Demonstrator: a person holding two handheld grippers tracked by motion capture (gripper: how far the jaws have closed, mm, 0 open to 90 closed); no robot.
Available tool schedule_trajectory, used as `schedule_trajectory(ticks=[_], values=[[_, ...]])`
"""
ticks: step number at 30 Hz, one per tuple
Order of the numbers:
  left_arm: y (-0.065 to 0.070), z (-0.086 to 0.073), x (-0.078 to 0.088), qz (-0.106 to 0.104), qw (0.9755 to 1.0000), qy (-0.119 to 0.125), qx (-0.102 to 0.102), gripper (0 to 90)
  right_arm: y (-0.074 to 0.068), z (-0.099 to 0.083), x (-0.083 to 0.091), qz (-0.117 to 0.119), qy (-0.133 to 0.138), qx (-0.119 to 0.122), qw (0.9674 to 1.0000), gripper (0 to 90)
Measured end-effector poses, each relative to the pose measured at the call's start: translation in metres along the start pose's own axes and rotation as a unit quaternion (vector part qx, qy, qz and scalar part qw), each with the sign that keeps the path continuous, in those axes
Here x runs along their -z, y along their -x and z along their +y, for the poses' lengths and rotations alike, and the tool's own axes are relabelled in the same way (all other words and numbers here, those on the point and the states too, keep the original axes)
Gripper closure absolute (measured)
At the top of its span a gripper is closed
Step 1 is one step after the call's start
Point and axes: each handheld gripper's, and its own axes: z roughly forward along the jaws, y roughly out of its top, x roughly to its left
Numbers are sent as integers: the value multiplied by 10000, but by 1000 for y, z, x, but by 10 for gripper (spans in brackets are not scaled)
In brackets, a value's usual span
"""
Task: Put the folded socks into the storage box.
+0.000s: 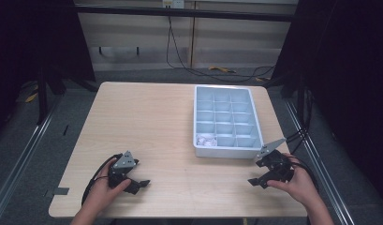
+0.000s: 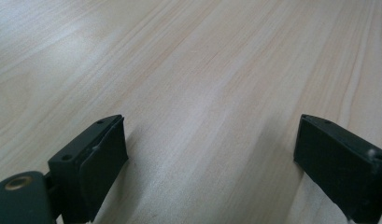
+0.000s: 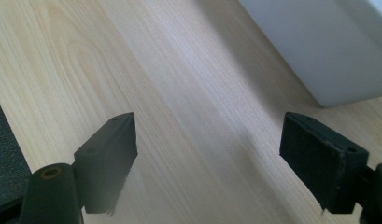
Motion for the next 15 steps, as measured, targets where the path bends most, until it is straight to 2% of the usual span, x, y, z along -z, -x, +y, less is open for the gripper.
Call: schedule_trajectory(ticks=[9,15], values=[[0,0,0,1,10000,-17,-23,91,-1,-8,-7,-40,62,-77,9999,182],[0,0,0,2,10000,0,-1,92,-1,-12,-10,-89,226,-145,9996,178]])
